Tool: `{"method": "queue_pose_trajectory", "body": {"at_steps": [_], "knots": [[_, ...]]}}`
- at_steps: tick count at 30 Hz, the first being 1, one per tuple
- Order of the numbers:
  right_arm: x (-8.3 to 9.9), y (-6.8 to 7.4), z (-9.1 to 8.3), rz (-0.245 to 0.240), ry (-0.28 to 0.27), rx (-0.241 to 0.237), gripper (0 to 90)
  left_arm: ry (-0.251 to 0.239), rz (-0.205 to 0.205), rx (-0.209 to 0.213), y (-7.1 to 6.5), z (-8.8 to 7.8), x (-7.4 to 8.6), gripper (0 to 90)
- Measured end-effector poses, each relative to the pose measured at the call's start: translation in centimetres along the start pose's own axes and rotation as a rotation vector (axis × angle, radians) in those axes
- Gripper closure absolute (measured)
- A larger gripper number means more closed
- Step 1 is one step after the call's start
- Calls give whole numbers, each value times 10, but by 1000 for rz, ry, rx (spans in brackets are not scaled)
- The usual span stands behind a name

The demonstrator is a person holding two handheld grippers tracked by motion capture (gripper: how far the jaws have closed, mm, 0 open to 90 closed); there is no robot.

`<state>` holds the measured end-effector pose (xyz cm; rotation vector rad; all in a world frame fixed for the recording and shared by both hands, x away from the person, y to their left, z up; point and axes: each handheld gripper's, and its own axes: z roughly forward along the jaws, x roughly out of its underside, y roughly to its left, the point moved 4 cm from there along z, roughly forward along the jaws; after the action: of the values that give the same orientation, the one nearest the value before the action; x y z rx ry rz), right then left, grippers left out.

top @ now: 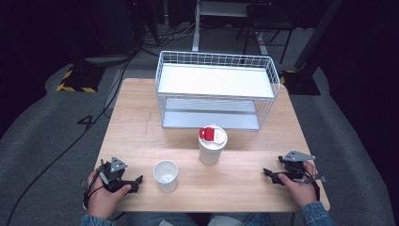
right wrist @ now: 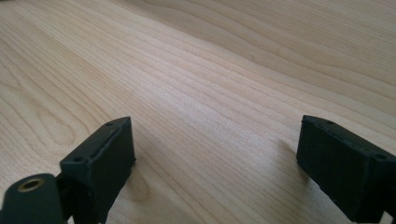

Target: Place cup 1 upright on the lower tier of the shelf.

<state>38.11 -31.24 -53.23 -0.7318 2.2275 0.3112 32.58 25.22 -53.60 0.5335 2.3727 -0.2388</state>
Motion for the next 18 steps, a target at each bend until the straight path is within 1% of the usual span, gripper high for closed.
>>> {"method": "queue_pose_trajectory", "body": {"at_steps": [7, 9, 10, 11, 12, 14, 15, 17, 18], "knots": [[0, 1, 0, 6, -1, 2, 116, -2, -3, -1, 0, 0, 0, 6], [0, 1, 0, 6, -1, 2, 116, -9, 5, 1, -1, 0, 0, 15], [0, 1, 0, 6, -2, 2, 116, -13, 5, 0, -2, 0, 0, 27], [0, 1, 0, 6, -1, 2, 116, -17, 22, 9, -2, -1, 0, 43], [0, 1, 0, 6, -2, 2, 116, -24, 19, 10, -2, -1, -1, 66], [0, 1, 0, 6, -2, 2, 118, -36, 26, 12, -3, -2, -1, 143], [0, 1, 0, 7, -2, 2, 118, -37, 18, 15, -4, -3, -2, 175], [0, 1, 0, 7, -2, 2, 118, -29, 14, 13, -4, -4, -1, 170], [0, 1, 0, 7, -2, 2, 118, -32, 22, 10, -4, -5, -2, 169]]}}
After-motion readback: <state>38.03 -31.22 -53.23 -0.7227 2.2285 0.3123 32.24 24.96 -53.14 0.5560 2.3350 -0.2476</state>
